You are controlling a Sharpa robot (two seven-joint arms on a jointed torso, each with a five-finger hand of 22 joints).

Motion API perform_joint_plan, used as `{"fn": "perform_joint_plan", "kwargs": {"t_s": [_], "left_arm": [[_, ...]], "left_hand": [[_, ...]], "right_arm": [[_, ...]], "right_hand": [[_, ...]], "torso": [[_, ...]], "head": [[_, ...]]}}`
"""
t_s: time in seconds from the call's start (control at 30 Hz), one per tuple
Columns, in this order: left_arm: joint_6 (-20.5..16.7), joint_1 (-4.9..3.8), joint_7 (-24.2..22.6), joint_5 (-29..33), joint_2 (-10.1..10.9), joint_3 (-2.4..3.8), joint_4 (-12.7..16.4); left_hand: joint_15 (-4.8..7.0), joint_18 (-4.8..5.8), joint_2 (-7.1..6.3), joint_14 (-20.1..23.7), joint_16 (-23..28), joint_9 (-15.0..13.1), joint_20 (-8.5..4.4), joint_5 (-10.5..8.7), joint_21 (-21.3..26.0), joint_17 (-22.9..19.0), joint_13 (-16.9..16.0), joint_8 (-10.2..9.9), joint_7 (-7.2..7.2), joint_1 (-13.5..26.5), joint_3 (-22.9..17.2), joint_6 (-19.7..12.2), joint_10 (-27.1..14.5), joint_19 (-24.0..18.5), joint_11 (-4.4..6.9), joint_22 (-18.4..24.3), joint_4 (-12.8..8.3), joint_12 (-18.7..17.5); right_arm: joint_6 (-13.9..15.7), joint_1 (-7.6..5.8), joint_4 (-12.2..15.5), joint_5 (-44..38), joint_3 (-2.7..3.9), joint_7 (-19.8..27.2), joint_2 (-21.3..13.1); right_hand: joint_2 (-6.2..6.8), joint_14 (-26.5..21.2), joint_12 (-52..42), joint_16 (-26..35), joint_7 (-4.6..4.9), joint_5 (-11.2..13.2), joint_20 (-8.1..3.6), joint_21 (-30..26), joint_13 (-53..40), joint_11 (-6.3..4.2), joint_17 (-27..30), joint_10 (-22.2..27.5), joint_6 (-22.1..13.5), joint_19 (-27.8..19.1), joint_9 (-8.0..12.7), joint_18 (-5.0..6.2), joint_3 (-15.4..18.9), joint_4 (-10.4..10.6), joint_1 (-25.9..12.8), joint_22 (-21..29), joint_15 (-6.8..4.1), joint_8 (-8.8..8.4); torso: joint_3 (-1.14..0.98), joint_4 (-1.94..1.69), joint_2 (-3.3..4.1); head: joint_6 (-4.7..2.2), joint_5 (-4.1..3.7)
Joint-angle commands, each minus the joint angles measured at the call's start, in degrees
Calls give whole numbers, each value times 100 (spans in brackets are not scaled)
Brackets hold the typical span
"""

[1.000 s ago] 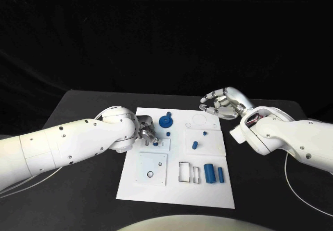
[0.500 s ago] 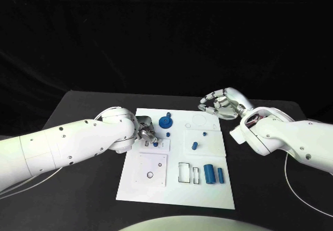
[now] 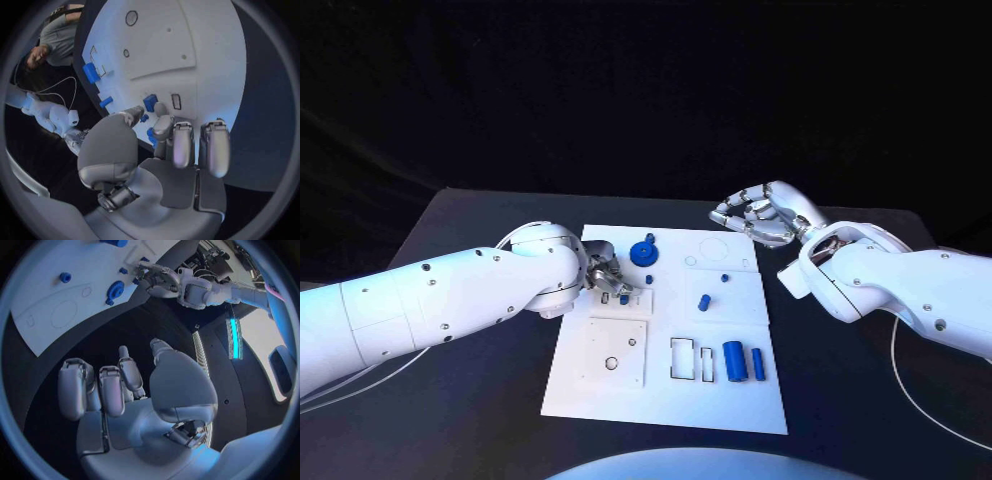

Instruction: Assemble the parts on the task board

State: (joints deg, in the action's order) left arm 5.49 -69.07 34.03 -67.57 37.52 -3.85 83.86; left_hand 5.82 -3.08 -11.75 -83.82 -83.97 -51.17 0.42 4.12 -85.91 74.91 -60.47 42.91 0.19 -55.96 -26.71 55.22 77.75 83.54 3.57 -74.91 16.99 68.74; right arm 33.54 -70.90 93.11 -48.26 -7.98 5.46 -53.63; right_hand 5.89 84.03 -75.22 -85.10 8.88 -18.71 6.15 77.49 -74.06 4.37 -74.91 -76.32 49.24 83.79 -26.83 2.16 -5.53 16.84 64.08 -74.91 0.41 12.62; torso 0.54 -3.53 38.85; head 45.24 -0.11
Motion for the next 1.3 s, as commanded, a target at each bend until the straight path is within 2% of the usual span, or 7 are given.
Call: {"fn": "perform_joint_plan", "kwargs": {"t_s": [0.03,0.4,0.67,0.83,0.9,1.07,1.3], "left_arm": [[80,12,19,89,-8,-5,10],[-23,13,12,164,70,28,96],[-214,7,56,381,235,225,332],[-200,-62,90,434,379,395,498],[-189,-116,93,443,435,438,542],[-119,-214,90,446,513,492,520],[-8,-280,24,313,385,510,70]], "left_hand": [[41,95,57,-381,-17,-8,-1,-25,-39,630,-9,-11,-1,-22,16,35,38,24,-14,-588,-3,37],[42,96,79,-381,-17,-13,-1,-22,-39,631,-11,-15,-5,-37,70,41,39,27,-12,-591,-6,39],[38,86,116,-379,-13,-25,2,-3,-21,626,134,-56,20,-102,127,-49,-48,-1,-27,-550,-5,-67],[-8,75,161,-378,-10,41,35,3,5,623,239,-237,97,-159,151,-236,-145,-35,-90,-500,-6,-142],[-61,74,158,-377,-9,190,75,0,13,622,269,-472,183,-195,158,-382,-185,-41,-157,-490,-7,-154],[-166,69,144,-376,-9,503,173,-7,26,621,248,-895,322,-282,180,-478,-210,-53,-279,-473,-7,-112],[-250,52,110,-372,-7,805,245,-16,62,615,391,-1244,438,-407,208,-563,-355,-102,-376,-407,-9,-210]], "right_arm": [[-11,3,-2,-2,1,69,-1],[-7,5,-22,-7,1,47,6],[-14,8,-70,-7,0,29,13],[-36,10,-93,-4,-2,7,21],[-41,11,-100,-3,-4,-1,23],[-50,15,-118,-1,-7,-18,28],[-60,26,-132,-1,-9,-42,34]], "right_hand": [[19,310,8,25,17,26,-18,-28,4,-5,-257,22,-41,2,-5,82,30,-1,-52,-790,-40,26],[0,310,5,27,16,2,-18,-35,2,-5,-255,20,-44,1,-8,83,45,-8,-63,-788,-40,32],[-14,312,3,25,16,-22,-19,-33,1,-6,-261,19,-45,3,-10,83,48,-13,-55,-790,-41,35],[-46,312,-3,27,-1,-70,-22,-39,-2,-17,-263,14,6,3,-29,84,65,-16,-28,-790,-47,82],[-46,312,-3,27,-1,-71,-22,-41,-2,-18,-263,15,7,2,-30,84,65,-16,-27,-789,-47,84],[-49,312,-3,28,-1,-79,-23,-41,-2,-19,-261,15,3,3,-30,84,67,-19,-17,-790,-49,85],[-61,312,-1,29,0,-109,-26,-42,1,-20,-262,17,-14,4,-32,84,69,-25,18,-791,-52,88]], "torso": [[1,-2,0],[-3,-2,-8],[-7,-7,-17],[-5,-2,-18],[-4,-3,-16],[-9,-16,-17],[-3,-20,-6]], "head": [[0,-10],[-26,-4],[-83,-23],[-126,-26],[-131,-23],[-150,-18],[-165,19]]}}
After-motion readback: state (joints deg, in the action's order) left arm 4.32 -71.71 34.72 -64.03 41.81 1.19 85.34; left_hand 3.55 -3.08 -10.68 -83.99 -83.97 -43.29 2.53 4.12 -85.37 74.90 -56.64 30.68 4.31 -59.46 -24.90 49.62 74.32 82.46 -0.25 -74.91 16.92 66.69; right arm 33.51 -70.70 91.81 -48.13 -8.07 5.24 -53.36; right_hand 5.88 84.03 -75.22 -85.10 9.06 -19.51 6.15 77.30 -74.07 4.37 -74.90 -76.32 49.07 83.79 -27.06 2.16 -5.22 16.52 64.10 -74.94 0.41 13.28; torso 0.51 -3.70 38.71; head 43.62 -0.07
